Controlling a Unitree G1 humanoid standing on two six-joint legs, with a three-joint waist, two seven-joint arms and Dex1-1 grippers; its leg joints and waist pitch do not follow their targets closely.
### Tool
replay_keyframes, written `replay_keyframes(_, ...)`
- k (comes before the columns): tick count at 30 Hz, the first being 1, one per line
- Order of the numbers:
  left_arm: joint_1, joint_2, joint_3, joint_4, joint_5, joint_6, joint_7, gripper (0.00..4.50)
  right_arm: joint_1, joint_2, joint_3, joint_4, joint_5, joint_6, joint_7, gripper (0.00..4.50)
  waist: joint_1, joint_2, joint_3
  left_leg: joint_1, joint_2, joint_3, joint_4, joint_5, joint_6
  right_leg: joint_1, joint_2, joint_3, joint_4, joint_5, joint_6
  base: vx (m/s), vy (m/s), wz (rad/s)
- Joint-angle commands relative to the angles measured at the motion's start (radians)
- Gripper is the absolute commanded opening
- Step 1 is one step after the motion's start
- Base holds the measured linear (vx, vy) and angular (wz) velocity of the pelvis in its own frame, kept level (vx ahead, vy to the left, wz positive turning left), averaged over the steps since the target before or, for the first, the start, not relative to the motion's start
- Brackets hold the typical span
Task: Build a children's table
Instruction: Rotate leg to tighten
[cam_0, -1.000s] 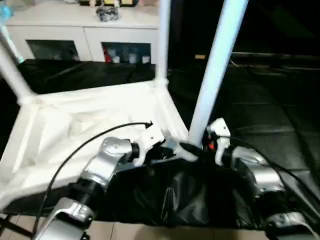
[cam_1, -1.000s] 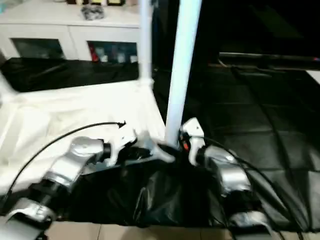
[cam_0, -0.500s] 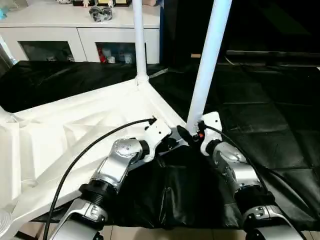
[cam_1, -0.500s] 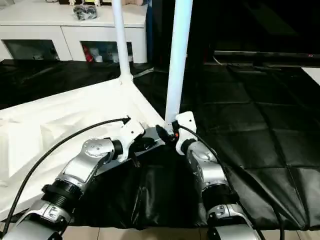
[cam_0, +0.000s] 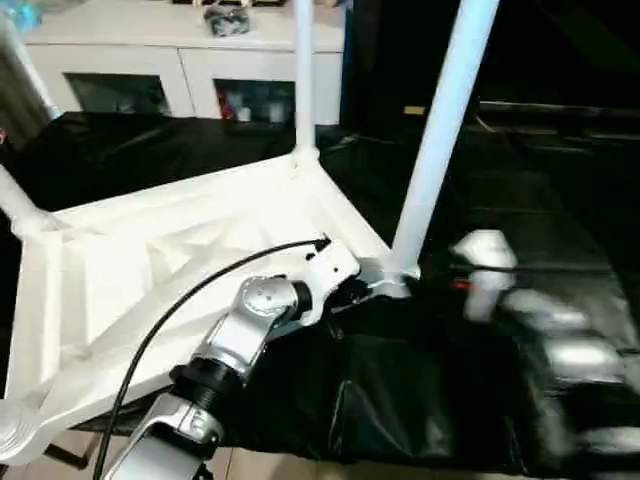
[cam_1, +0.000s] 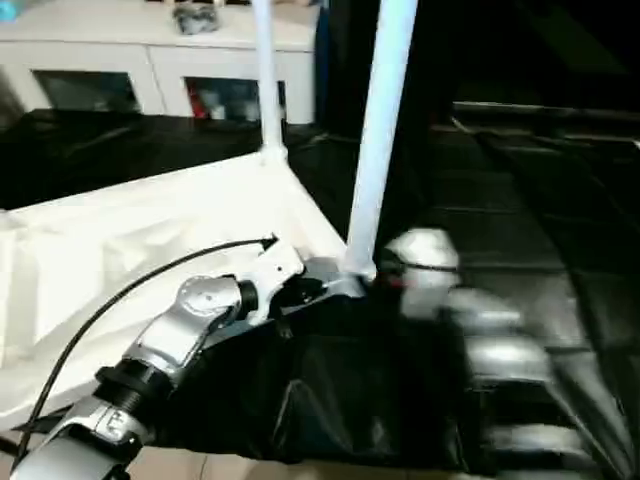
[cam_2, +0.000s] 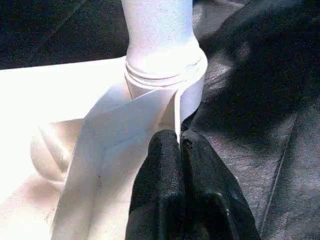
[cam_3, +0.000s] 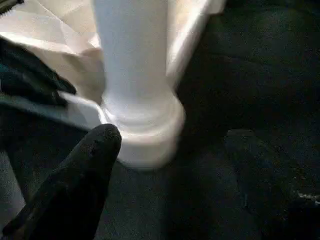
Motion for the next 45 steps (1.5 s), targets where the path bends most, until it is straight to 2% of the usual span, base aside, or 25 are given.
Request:
replay_keyframes(1, -0.006, -0.004, 0.002, -0.006, -0.013, -0.032, -0.011, 0.00, 0.017, -0.008, 0.003, -0.034, 0.016, 0.004, 0.049, 3.75, 0.004, -0.029, -0.057, -0.021, -0.017, 0.023, -0.056, -0.193, 0.134, 0.067, -0.011, 0.015, -0.065, -0.300, -0.209, 0.000, 0.000, 0.00)
replay_keyframes(3, -0.001, 0.000, 0.002, -0.011, -0.017, -0.031, -0.011, 0.00, 0.031, -0.033, 0.000, -0.073, 0.035, 0.027, 0.083, 3.75, 0.004, -0.031, -0.057, -0.015, -0.015, 0.022, -0.056, -0.220, 0.129, 0.060, -0.010, 0.014, -0.074, -0.370, -0.182, 0.000, 0.000, 0.00)
replay_keyframes(5, 0.003, 0.000, 0.002, -0.021, -0.029, -0.033, -0.026, 0.00, 0.047, -0.047, 0.009, -0.122, 0.060, 0.055, 0.116, 3.75, 0.006, -0.031, -0.056, -0.017, -0.014, 0.020, -0.059, -0.212, 0.129, 0.061, -0.008, 0.013, -0.073, -0.361, -0.179, 0.000, 0.000, 0.00)
replay_keyframes(9, 0.022, 0.003, 0.015, -0.091, -0.066, 0.007, -0.053, 0.43, 0.094, -0.057, 0.062, -0.239, 0.111, 0.123, 0.208, 3.76, 0.007, -0.030, -0.058, -0.016, -0.009, 0.019, -0.058, -0.194, 0.138, 0.060, -0.009, 0.016, -0.066, -0.315, -0.196, 0.000, 0.000, 0.00)
replay_keyframes(10, 0.028, 0.009, 0.024, -0.131, -0.084, 0.042, -0.066, 0.43, 0.107, -0.051, 0.087, -0.270, 0.116, 0.136, 0.228, 3.76, 0.012, -0.036, -0.060, -0.016, -0.008, 0.020, -0.056, -0.181, 0.141, 0.062, -0.011, 0.016, -0.062, -0.293, -0.209, 0.000, 0.000, 0.00)
replay_keyframes(13, 0.037, 0.027, 0.039, -0.195, -0.101, 0.094, -0.070, 0.82, 0.110, -0.022, 0.109, -0.292, 0.113, 0.149, 0.225, 3.76, 0.015, -0.030, -0.064, -0.016, -0.003, 0.019, -0.055, -0.136, 0.144, 0.060, -0.010, 0.017, -0.050, -0.210, -0.244, 0.000, 0.000, 0.00)
replay_keyframes(17, 0.070, 0.094, 0.093, -0.330, -0.132, 0.208, -0.084, 1.10, 0.111, 0.019, 0.141, -0.324, 0.114, 0.173, 0.213, 3.76, 0.017, -0.036, -0.063, -0.020, -0.004, 0.019, -0.053, -0.110, 0.147, 0.062, -0.011, 0.018, -0.041, -0.170, -0.252, 0.000, 0.000, 0.00)
replay_keyframes(19, 0.084, 0.119, 0.108, -0.367, -0.143, 0.240, -0.098, 1.30, 0.107, 0.029, 0.145, -0.322, 0.113, 0.173, 0.206, 3.76, 0.016, -0.032, -0.062, -0.018, -0.006, 0.021, -0.051, -0.103, 0.143, 0.059, -0.010, 0.018, -0.041, -0.175, -0.249, 0.000, 0.000, 0.00)
replay_keyframes(20, 0.111, 0.163, 0.122, -0.425, -0.162, 0.285, -0.125, 1.30, 0.100, 0.047, 0.149, -0.320, 0.110, 0.175, 0.185, 3.76, 0.015, -0.038, -0.061, -0.020, -0.007, 0.022, -0.051, -0.102, 0.144, 0.058, -0.008, 0.018, -0.042, -0.178, -0.246, 0.000, 0.000, 0.00)
replay_keyframes(21, 0.163, 0.240, 0.140, -0.519, -0.194, 0.350, -0.170, 1.46, 0.085, 0.085, 0.152, -0.305, 0.104, 0.172, 0.138, 3.76, 0.017, -0.036, -0.060, -0.021, -0.006, 0.020, -0.054, -0.106, 0.130, 0.060, -0.013, 0.019, -0.036, -0.197, -0.245, 0.000, 0.000, 0.00)
replay_keyframes(22, 0.196, 0.283, 0.156, -0.572, -0.210, 0.386, -0.191, 1.46, 0.076, 0.110, 0.152, -0.292, 0.096, 0.165, 0.106, 3.76, 0.011, -0.040, -0.057, -0.024, -0.006, 0.019, -0.058, -0.111, 0.119, 0.057, -0.011, 0.019, -0.037, -0.223, -0.233, 0.000, 0.000, 0.00)
replay_keyframes(23, 0.196, 0.283, 0.156, -0.572, -0.210, 0.386, -0.191, 1.52, 0.076, 0.110, 0.152, -0.292, 0.096, 0.165, 0.106, 3.76, 0.009, -0.033, -0.058, -0.020, -0.005, 0.018, -0.058, -0.117, 0.107, 0.055, -0.012, 0.019, -0.034, -0.229, -0.234, 0.000, 0.000, 0.00)
replay_keyframes(25, 0.245, 0.338, 0.184, -0.642, -0.234, 0.431, -0.217, 1.60, 0.062, 0.146, 0.151, -0.269, 0.084, 0.157, 0.062, 3.76, 0.004, -0.030, -0.051, -0.011, -0.003, 0.021, -0.060, -0.166, 0.076, 0.044, -0.006, 0.022, -0.040, -0.251, -0.233, 0.000, 0.000, 0.00)
replay_keyframes(26, 0.284, 0.368, 0.214, -0.698, -0.265, 0.469, -0.230, 1.78, 0.055, 0.169, 0.155, -0.260, 0.078, 0.151, 0.039, 3.76, 0.004, -0.046, -0.049, -0.014, -0.004, 0.022, -0.062, -0.170, 0.076, 0.045, -0.004, 0.022, -0.042, -0.261, -0.226, 0.000, 0.000, 0.00)
replay_keyframes(27, 0.346, 0.404, 0.262, -0.789, -0.331, 0.537, -0.254, 1.88, 0.044, 0.207, 0.160, -0.246, 0.079, 0.152, 0.011, 3.76, 0.008, -0.034, -0.048, -0.010, -0.002, 0.020, -0.066, -0.183, 0.063, 0.043, -0.006, 0.023, -0.040, -0.271, -0.226, 0.000, 0.000, 0.00)
replay_keyframes(28, 0.346, 0.404, 0.262, -0.789, -0.331, 0.537, -0.254, 1.88, 0.044, 0.207, 0.160, -0.246, 0.079, 0.152, 0.011, 3.76, 0.011, -0.034, -0.046, -0.008, 0.000, 0.019, -0.067, -0.194, 0.049, 0.041, -0.008, 0.025, -0.035, -0.268, -0.231, 0.000, 0.000, 0.00)
replay_keyframes(29, 0.369, 0.415, 0.280, -0.826, -0.364, 0.568, -0.263, 1.88, 0.040, 0.223, 0.162, -0.243, 0.082, 0.156, 0.001, 3.76, 0.008, -0.039, -0.042, -0.011, -0.001, 0.020, -0.072, -0.210, 0.046, 0.041, -0.003, 0.024, -0.040, -0.287, -0.222, 0.000, 0.000, 0.00)
replay_keyframes(30, 0.401, 0.431, 0.291, -0.867, -0.392, 0.600, -0.276, 2.05, 0.028, 0.250, 0.165, -0.228, 0.077, 0.154, -0.026, 3.76, 0.011, -0.041, -0.045, -0.001, 0.001, 0.021, -0.069, -0.225, 0.032, 0.036, -0.004, 0.026, -0.038, -0.281, -0.220, 0.000, 0.000, 0.00)
replay_keyframes(31, 0.417, 0.441, 0.295, -0.889, -0.406, 0.619, -0.281, 2.14, 0.022, 0.264, 0.166, -0.220, 0.074, 0.153, -0.040, 3.76, 0.011, -0.038, -0.043, -0.003, -0.001, 0.020, -0.072, -0.238, 0.026, 0.036, -0.002, 0.026, -0.038, -0.279, -0.217, 0.000, 0.000, 0.00)
replay_keyframes(33, 0.463, 0.475, 0.281, -0.940, -0.410, 0.653, -0.284, 2.22, 0.001, 0.315, 0.171, -0.189, 0.060, 0.134, -0.094, 3.76, 0.011, -0.051, -0.042, -0.004, -0.002, 0.019, -0.075, -0.254, 0.019, 0.037, -0.001, 0.026, -0.039, -0.291, -0.204, 0.000, 0.000, 0.00)
replay_keyframes(35, 0.480, 0.483, 0.257, -0.945, -0.389, 0.656, -0.275, 2.36, -0.029, 0.355, 0.163, -0.137, 0.035, 0.097, -0.173, 3.76, 0.011, -0.048, -0.041, -0.008, -0.002, 0.015, -0.077, -0.265, 0.006, 0.036, -0.006, 0.028, -0.038, -0.314, -0.190, 0.000, 0.000, 0.00)
replay_keyframes(37, 0.492, 0.488, 0.221, -0.932, -0.339, 0.653, -0.246, 2.54, -0.081, 0.411, 0.142, -0.049, 0.000, 0.058, -0.315, 3.76, 0.011, -0.047, -0.041, 0.001, -0.003, 0.017, -0.076, -0.261, -0.019, 0.029, -0.005, 0.031, -0.040, -0.306, -0.183, 0.000, 0.000, 0.00)
replay_keyframes(39, 0.496, 0.497, 0.198, -0.922, -0.301, 0.652, -0.215, 2.72, -0.118, 0.446, 0.125, 0.007, -0.020, 0.031, -0.417, 3.76, 0.011, -0.050, -0.042, -0.001, -0.006, 0.016, -0.077, -0.261, -0.027, 0.035, -0.003, 0.031, -0.035, -0.277, -0.181, 0.000, 0.000, 0.00)
replay_keyframes(42, 0.502, 0.515, 0.179, -0.918, -0.281, 0.663, -0.176, 2.92, -0.183, 0.489, 0.075, 0.090, 0.003, 0.005, -0.515, 3.76, 0.012, -0.051, -0.045, 0.001, -0.009, 0.016, -0.075, -0.270, -0.034, 0.036, -0.003, 0.033, -0.031, -0.266, -0.168, 0.000, 0.000, 0.00)
replay_keyframes(45, 0.509, 0.540, 0.174, -0.936, -0.284, 0.681, -0.165, 3.15, -0.226, 0.505, 0.017, 0.143, 0.036, -0.009, -0.589, 3.76, 0.013, -0.052, -0.047, 0.002, -0.012, 0.018, -0.072, -0.236, -0.032, 0.038, 0.000, 0.033, -0.023, -0.205, -0.179, 0.000, 0.000, 0.00)
